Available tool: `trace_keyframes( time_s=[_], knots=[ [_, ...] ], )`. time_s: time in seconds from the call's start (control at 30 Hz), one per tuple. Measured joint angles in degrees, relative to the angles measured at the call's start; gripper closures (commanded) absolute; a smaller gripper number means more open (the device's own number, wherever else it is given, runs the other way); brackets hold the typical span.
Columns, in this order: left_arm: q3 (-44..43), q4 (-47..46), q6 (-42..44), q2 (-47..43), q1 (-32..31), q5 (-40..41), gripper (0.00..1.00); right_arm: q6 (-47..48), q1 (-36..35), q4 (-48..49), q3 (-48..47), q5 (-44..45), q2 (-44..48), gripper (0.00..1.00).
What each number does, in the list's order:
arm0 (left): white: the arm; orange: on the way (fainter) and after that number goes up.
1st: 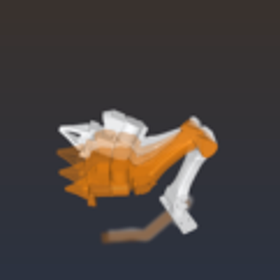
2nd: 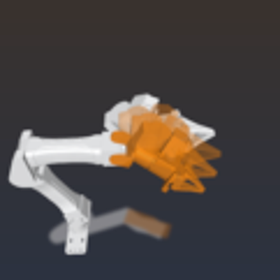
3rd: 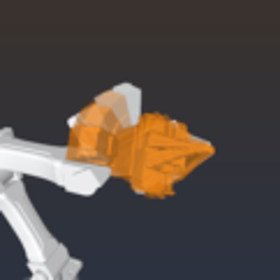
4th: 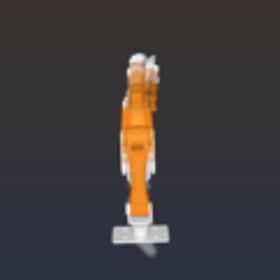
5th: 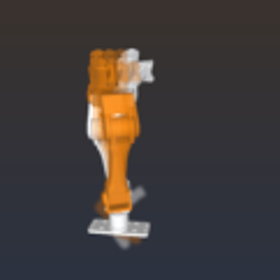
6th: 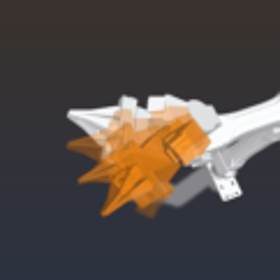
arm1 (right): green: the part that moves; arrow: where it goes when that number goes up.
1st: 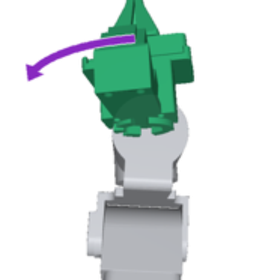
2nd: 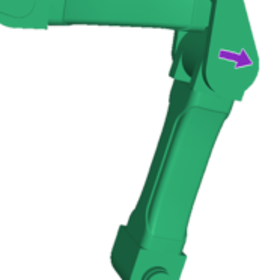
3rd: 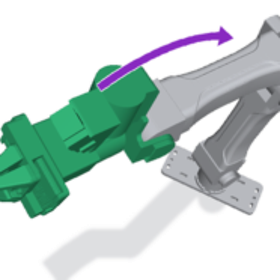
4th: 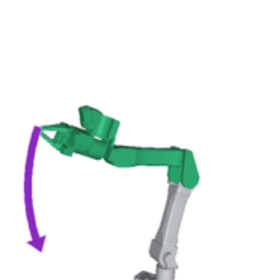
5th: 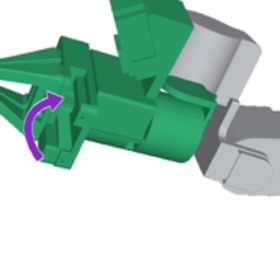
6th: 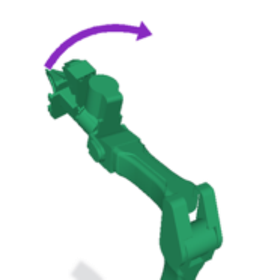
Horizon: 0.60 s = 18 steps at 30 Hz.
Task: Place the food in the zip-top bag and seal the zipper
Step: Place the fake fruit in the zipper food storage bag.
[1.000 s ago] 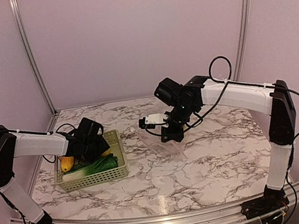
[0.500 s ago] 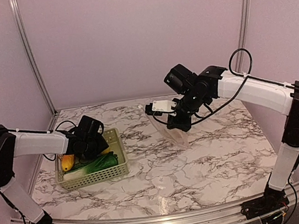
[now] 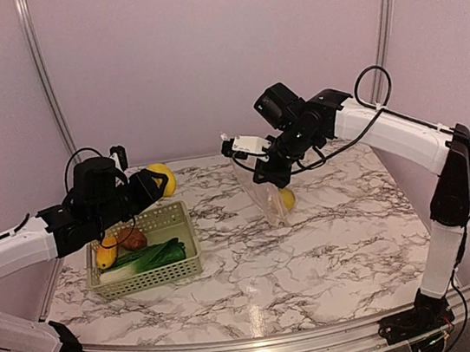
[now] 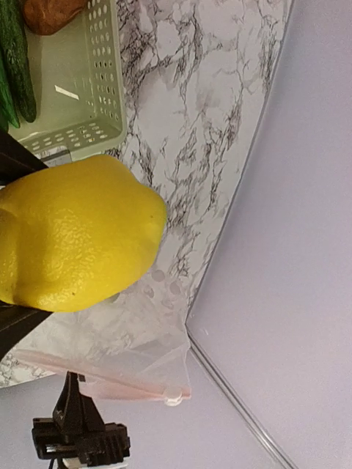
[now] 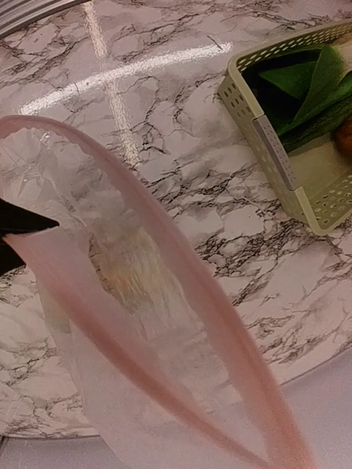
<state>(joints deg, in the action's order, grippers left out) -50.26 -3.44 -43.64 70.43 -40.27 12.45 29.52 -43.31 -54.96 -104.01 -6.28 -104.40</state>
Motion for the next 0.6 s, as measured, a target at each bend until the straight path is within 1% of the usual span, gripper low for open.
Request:
trace_keyframes(
  time_s=[0.13, 0.27, 0.4, 0.6],
  knots=[
    [-0.4, -6.0, 3.5, 0.7, -5.0, -4.5, 0.76, -1.9, 0.0, 0.0, -3.4, -1.7, -3.2, 1.0],
    [-3.7, -11.8, 6.2, 5.0, -9.3, -10.8, 0.78, -3.3, 0.3, -0.4, -5.9, -3.3, -5.8, 1.0],
    [-6.4, -16.5, 7.0, 9.7, -11.7, -15.5, 0.79, -4.7, 0.8, -0.7, -7.9, -5.8, -7.1, 1.0],
    [-9.7, -19.1, 6.8, 16.7, -13.9, -17.4, 0.83, -6.3, 2.2, -1.3, -9.1, -9.0, -7.2, 1.0]
  ],
)
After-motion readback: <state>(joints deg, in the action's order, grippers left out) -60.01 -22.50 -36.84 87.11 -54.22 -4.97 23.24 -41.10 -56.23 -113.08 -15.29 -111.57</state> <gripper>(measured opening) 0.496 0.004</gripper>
